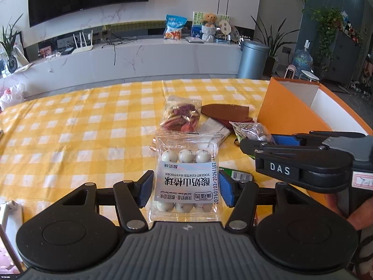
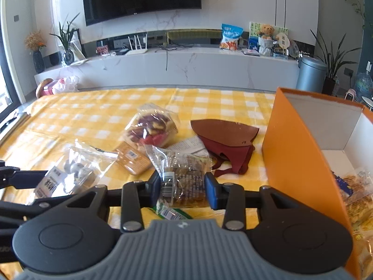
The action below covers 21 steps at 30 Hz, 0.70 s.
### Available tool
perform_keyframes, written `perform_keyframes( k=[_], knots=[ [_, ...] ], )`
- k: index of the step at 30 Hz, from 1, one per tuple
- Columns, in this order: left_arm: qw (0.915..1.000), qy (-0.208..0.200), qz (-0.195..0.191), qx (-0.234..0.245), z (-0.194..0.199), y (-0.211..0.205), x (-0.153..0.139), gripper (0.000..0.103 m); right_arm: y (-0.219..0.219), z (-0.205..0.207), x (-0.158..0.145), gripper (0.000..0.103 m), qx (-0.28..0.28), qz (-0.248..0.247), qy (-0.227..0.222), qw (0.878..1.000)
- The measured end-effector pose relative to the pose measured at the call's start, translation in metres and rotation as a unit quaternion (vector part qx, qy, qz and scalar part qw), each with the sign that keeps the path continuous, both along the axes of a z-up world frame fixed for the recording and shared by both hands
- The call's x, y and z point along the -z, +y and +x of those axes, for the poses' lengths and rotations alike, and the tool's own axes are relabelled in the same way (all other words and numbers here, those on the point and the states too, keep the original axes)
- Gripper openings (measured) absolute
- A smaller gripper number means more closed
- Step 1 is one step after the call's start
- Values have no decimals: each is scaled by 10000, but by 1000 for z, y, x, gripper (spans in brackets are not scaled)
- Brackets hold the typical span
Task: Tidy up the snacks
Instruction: 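Carry both bags over the orange box and open both grippers to drop them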
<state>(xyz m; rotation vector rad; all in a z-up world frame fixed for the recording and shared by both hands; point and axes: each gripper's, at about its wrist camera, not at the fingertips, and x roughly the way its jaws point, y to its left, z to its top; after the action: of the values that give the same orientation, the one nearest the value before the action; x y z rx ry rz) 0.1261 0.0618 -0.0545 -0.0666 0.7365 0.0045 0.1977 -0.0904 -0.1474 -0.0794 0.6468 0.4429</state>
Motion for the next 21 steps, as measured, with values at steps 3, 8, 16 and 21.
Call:
perform_keyframes(
  k=[3,8,16,21],
  knots=[
    [9999,-153,73,12,-7,-8,-15,67,-9,-15,-16,38,-46,107,-147,9998],
    [9986,-438,226,178,-17,-29,-38,67,-32,-35,-42,38,-100,318,-338,9989],
    [9938,-804,496,587,-27,-68,-65,67,-83,-63,-81,38,-62,288,-714,9970],
    [9897,-951,525,934,-18,-94,-76,67,-123,-64,-100,38,111,300,-774,9965]
  ],
)
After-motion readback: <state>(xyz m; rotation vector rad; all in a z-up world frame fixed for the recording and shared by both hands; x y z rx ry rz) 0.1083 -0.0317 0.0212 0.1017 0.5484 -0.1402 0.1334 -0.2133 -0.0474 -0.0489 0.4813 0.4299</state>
